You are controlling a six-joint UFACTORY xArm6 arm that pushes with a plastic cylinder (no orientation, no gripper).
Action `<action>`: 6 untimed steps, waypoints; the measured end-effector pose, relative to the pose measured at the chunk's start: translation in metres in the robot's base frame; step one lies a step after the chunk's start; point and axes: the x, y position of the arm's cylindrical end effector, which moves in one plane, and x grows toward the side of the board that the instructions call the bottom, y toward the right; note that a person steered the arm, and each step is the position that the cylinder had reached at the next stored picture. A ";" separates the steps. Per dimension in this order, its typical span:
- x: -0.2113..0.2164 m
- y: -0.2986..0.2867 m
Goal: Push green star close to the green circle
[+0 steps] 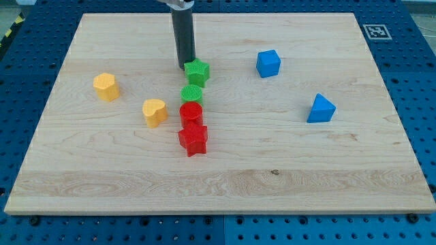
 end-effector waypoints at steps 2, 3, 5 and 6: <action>-0.015 0.022; -0.008 0.037; -0.002 0.037; 0.006 0.037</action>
